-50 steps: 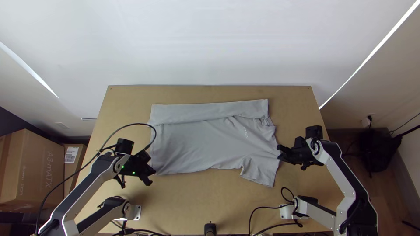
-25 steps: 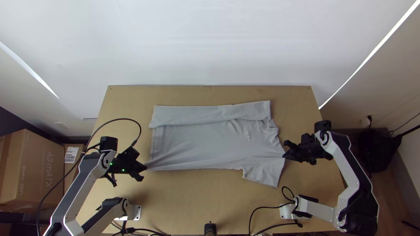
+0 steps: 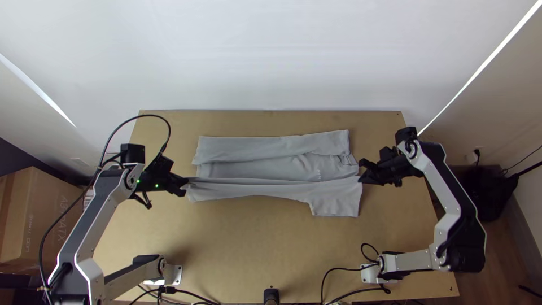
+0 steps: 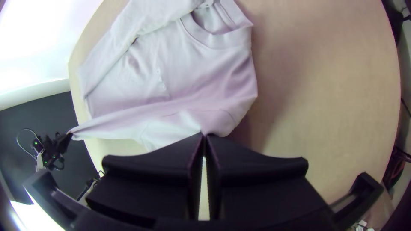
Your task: Fold the t-shirt
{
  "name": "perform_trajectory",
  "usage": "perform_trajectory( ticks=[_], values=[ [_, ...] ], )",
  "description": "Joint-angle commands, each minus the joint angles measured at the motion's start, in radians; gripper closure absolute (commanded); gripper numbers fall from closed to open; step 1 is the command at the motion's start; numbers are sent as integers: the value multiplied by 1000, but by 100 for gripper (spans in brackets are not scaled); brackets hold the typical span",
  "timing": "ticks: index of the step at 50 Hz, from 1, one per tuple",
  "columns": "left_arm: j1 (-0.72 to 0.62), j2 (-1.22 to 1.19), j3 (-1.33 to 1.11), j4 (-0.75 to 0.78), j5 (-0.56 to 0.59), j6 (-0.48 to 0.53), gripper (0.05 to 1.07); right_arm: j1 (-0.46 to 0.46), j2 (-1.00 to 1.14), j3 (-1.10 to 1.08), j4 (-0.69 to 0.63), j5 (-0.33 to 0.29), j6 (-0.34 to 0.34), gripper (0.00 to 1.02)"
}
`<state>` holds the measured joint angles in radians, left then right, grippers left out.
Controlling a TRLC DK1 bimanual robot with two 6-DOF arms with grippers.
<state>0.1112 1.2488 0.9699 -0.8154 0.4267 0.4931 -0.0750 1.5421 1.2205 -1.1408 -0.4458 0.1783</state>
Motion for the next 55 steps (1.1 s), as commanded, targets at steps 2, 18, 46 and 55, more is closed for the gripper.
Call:
perform_trajectory(
  ticks=[2, 18, 46, 55],
  values=[
    [-7, 100, 95, 22, 6, -39, 105, 17, 133, 132, -11, -5, 24, 100],
    [-44, 328, 329, 36, 6, -100, 105, 30, 421, 513, 12, -5, 61, 100],
    [-79, 675, 635, 216, -39, -218, 105, 58, 740, 890, 36, -2, 112, 100],
    [-88, 750, 704, 206, -40, -235, 46, 55, 727, 863, 99, 16, 144, 51]
  ],
)
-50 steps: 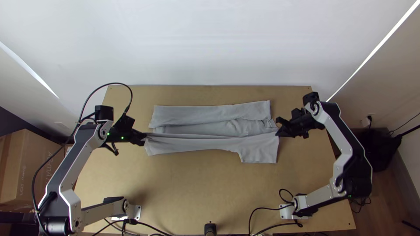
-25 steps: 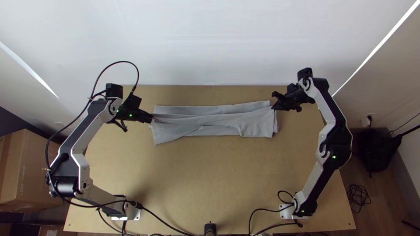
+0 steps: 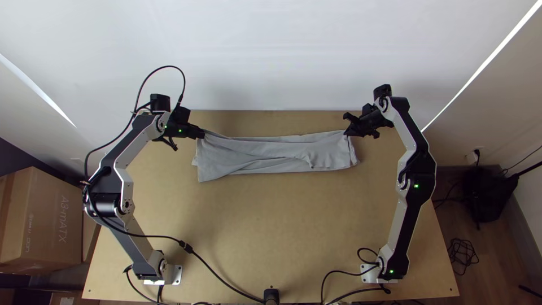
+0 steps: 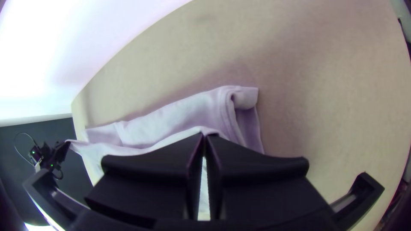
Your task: Fold the t-shirt
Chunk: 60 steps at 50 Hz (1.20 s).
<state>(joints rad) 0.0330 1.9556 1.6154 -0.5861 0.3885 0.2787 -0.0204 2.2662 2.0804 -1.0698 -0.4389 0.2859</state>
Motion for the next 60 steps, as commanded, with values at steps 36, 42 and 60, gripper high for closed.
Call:
perform_trajectory(
  ticks=[36, 42, 60],
  values=[
    [157, -38, -209, -32, 243, -55, 10, -182, -464, -490, 188, -339, 202, 4],
    [153, -32, -269, 15, 243, -56, 10, -196, -511, -543, 205, -376, 236, 4],
    [18, -4, -331, 117, 170, -138, 10, -179, -631, -646, 226, -376, 262, 4]
  ],
)
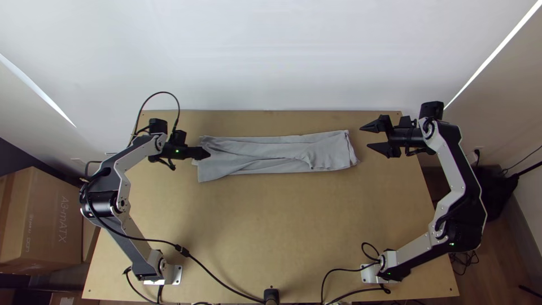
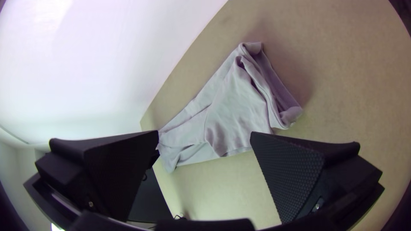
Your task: Fold the t-shirt
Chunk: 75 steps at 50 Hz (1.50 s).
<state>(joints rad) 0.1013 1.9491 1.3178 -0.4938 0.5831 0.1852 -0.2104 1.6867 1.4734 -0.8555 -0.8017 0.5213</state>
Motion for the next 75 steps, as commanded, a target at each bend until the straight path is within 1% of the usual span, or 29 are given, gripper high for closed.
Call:
perform_trajectory(
  ticks=[1, 9, 12, 14, 15, 16, 19, 21, 27, 32, 37, 45, 51, 56, 60, 67, 72, 75],
  values=[
    [-61, 4, -34, 37, -37, -52, 10, 13, -58, -42, 15, -13, 28, 4],
    [-121, 10, -40, 101, -114, -75, 11, 19, -108, -74, 18, -13, 36, 4],
    [-129, 11, -42, 127, -151, -75, 21, 20, -130, -90, 19, -13, 36, 4],
    [-129, 8, -45, 126, -149, -75, 27, 20, -142, -102, 24, -11, 36, 4],
    [-127, 4, -49, 126, -149, -78, 33, 20, -150, -110, 27, -11, 36, 4],
    [-124, -1, -54, 126, -149, -85, 41, 20, -156, -116, 29, -13, 36, 4],
    [-106, -12, -58, 124, -147, -99, 82, 20, -171, -137, 32, -11, 36, 4],
    [-84, -18, -65, 126, -147, -105, 105, 20, -182, -151, 39, -11, 36, 4],
    [-5, -58, -100, 100, -140, -101, 104, 20, -213, -200, 55, -11, 31, 4],
    [94, -113, -127, 66, -124, -50, 104, 25, -226, -234, 72, -11, 28, 4],
    [207, -151, -115, -2, -101, 16, 104, 28, -236, -265, 95, -11, 28, 4],
    [353, -202, -23, -170, -45, 94, 105, 37, -248, -306, 125, -11, 28, 4],
    [382, -256, 52, -315, -3, 112, 105, 46, -257, -318, 131, -11, 31, 4],
    [333, -317, 89, -399, 18, 92, 105, 54, -259, -323, 136, -11, 32, 4],
    [248, -360, 116, -433, 18, 37, 105, 60, -259, -329, 145, -11, 36, 4],
    [71, -391, 173, -433, 17, -89, 105, 77, -263, -329, 147, -10, 43, 4],
    [-49, -354, 236, -424, 15, -193, 105, 83, -268, -329, 154, -8, 59, 4],
    [-110, -320, 281, -422, 6, -237, 105, 83, -275, -329, 154, -8, 65, 4]
  ],
)
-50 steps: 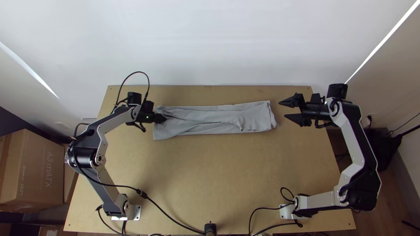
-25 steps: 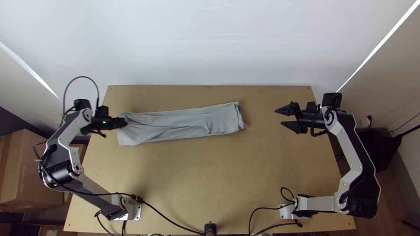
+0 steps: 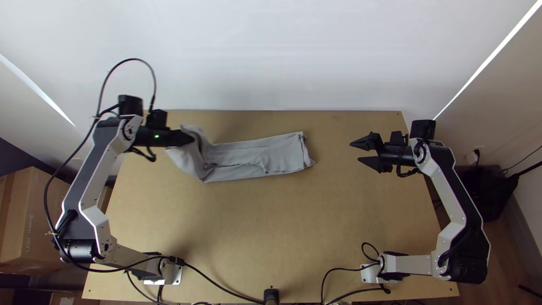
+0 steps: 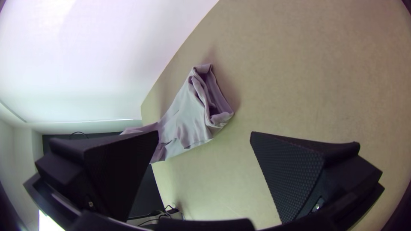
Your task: Fold the t-shirt
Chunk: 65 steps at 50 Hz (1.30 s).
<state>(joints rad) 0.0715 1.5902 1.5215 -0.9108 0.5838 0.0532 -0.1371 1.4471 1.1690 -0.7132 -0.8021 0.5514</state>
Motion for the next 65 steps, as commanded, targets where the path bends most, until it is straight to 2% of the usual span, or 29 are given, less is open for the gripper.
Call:
perform_trajectory(
  ticks=[1, 9, 19, 31, 39, 44, 50, 51, 53, 55, 56, 57, 65],
  values=[
    [-105, 53, 94, -3, -2, -116, 105, 10, -37, -25, 14, -8, 35, 4],
    [-239, 160, 224, 16, -59, -173, 105, 7, -59, -34, 14, -3, 41, 4],
    [-358, 309, 364, 16, -101, -185, 105, 2, -97, -63, 14, 11, 47, 4],
    [-500, 479, 511, 15, -131, -225, 105, 14, -151, -118, 40, 30, 87, 4],
    [-573, 603, 631, 15, -151, -262, 105, 74, -198, -192, 58, 98, 88, 4],
    [-616, 674, 720, 20, -176, -286, 105, 80, -215, -215, 58, 115, 87, 4],
    [-670, 725, 749, 116, -233, -322, 104, 93, -221, -235, 60, 132, 85, 4],
    [-677, 732, 749, 135, -236, -334, 98, 97, -220, -238, 60, 139, 85, 4],
    [-694, 746, 750, 158, -233, -365, 67, 108, -220, -246, 60, 149, 85, 4],
    [-708, 758, 750, 179, -217, -391, 12, 120, -220, -253, 61, 155, 82, 4],
    [-714, 763, 750, 190, -216, -398, 8, 128, -218, -258, 64, 164, 81, 4],
    [-717, 764, 750, 196, -216, -400, 10, 134, -217, -259, 67, 175, 79, 4],
    [-714, 699, 752, 254, -217, -420, 10, 165, -198, -279, 123, 201, 78, 4]
  ],
)
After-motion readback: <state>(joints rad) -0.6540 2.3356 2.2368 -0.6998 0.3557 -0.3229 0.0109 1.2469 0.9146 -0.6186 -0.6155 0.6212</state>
